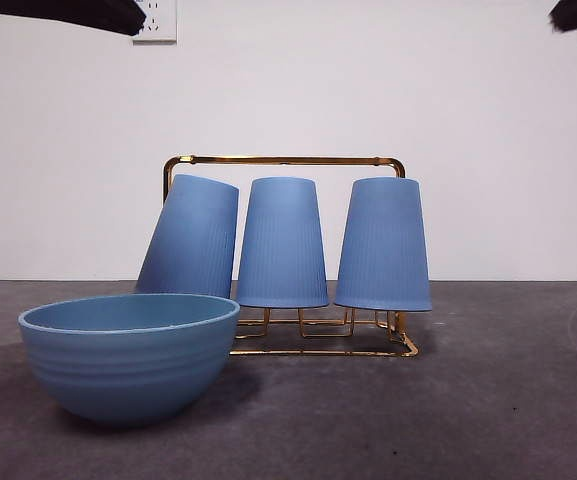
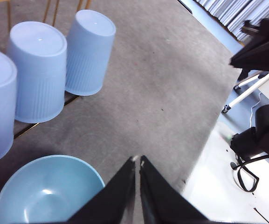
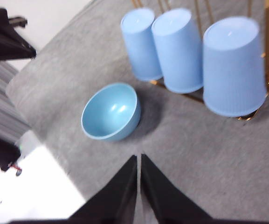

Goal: Right arm lift cup from the cupboard, then place it on the right of the bowl

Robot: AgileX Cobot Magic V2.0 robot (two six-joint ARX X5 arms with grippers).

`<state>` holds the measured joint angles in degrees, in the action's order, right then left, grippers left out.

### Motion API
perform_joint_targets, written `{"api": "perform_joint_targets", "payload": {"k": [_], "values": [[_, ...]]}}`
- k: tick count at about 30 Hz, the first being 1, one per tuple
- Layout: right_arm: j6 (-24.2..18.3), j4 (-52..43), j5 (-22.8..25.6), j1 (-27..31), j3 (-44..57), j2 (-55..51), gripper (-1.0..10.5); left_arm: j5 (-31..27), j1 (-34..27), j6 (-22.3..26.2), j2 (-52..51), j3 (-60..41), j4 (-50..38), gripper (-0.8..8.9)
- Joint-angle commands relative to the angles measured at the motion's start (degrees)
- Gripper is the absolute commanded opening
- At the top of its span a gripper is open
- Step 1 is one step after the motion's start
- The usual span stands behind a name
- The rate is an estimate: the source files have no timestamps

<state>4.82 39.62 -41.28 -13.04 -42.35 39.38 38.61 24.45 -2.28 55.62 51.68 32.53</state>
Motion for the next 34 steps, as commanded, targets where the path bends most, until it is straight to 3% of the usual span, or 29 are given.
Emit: {"api": "perform_joint_targets", "payload": {"k": [1, 10, 12, 15, 17, 19, 25, 29, 34], "values": [[-0.72, -0.63, 1.75, -1.95, -1.86, 1.55, 0.1, 0.66, 0.7, 1.64, 0.57, 1.53, -0.48, 0.15], [-0.79, -2.78, 3.87, -4.9, -2.51, 2.84, 0.1, 0.61, 0.87, 3.17, 0.57, 1.53, -0.79, 0.39], [-0.79, -3.17, 3.87, -4.9, -2.51, 2.89, 1.0, 0.61, 0.87, 3.17, 0.57, 1.53, -0.85, 1.42], [-0.76, -3.39, 3.87, -4.9, -2.51, 2.89, 3.8, 0.39, 0.87, 3.15, 0.57, 1.53, -0.85, 4.08], [-0.7, -3.37, 3.85, -4.9, -2.51, 2.89, 4.9, 0.35, 0.87, 3.15, 0.57, 1.53, -0.87, 5.42], [-0.57, -3.52, 3.83, -4.9, -2.51, 2.89, 5.3, 0.37, 0.87, 3.15, 0.57, 1.53, -0.9, 5.93], [-0.24, -4.68, 3.76, -4.9, -2.51, 2.84, 5.3, 0.37, 0.87, 3.15, 0.57, 1.53, -1.75, 5.94], [6.84, -6.69, 3.83, -4.9, -2.64, 3.37, 5.3, 0.37, 0.87, 2.25, 0.57, 1.53, -2.01, 5.93], [8.24, -4.7, 4.24, -5.73, -6.56, 7.67, 5.3, 0.37, 0.85, 1.84, 0.57, 1.53, -2.05, 5.93]]}}
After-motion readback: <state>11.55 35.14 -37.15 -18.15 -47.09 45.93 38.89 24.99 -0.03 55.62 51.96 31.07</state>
